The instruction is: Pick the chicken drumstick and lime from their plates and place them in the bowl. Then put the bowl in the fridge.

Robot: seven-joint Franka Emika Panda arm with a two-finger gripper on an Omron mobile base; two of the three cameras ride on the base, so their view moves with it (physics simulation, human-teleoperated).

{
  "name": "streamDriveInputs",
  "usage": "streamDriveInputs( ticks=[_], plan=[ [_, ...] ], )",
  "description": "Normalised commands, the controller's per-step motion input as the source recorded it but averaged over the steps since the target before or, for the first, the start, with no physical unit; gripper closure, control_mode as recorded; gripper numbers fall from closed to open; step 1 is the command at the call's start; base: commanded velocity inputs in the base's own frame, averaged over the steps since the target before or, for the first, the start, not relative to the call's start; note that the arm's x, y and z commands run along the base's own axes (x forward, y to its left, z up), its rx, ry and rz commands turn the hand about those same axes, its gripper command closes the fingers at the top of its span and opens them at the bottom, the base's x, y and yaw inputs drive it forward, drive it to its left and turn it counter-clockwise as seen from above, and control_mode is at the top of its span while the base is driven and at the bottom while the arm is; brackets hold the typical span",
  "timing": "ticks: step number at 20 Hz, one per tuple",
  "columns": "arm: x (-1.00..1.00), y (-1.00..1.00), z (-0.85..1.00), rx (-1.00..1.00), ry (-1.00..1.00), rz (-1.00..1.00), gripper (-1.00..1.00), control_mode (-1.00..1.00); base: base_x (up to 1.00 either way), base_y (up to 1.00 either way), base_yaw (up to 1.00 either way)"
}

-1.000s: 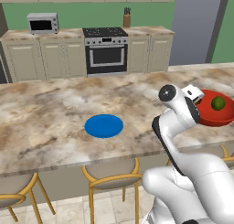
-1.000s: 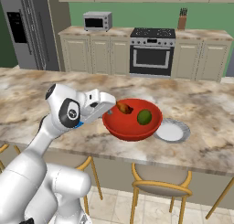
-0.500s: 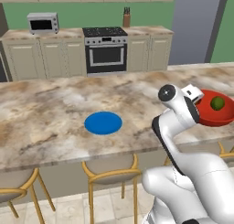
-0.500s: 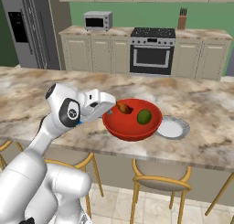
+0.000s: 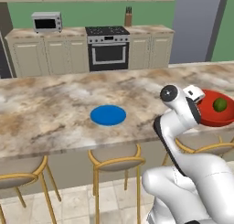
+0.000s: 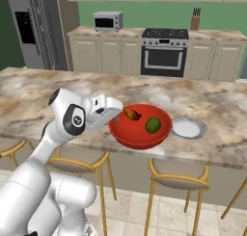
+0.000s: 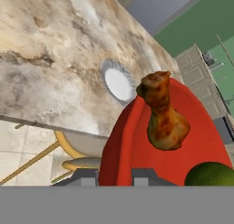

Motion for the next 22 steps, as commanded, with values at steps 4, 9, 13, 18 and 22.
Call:
streamDriveInputs(
  ticks=[4, 9, 13, 18, 22],
  plan=[
    [0.00, 0.00, 0.00, 0.00, 0.00, 0.00, 1.00, 1.00, -0.03, 0.91, 0.05],
    [0.00, 0.00, 0.00, 0.00, 0.00, 0.00, 1.00, 1.00, 0.00, 0.94, 0.01],
    [0.00, 0.00, 0.00, 0.00, 0.00, 0.00, 1.00, 1.00, 0.00, 0.94, 0.00],
    [0.00, 0.00, 0.00, 0.00, 0.00, 0.00, 1.00, 1.00, 0.00, 0.94, 0.00],
    [0.00, 0.00, 0.00, 0.00, 0.00, 0.00, 1.00, 1.00, 0.00, 0.94, 0.00]
  ],
)
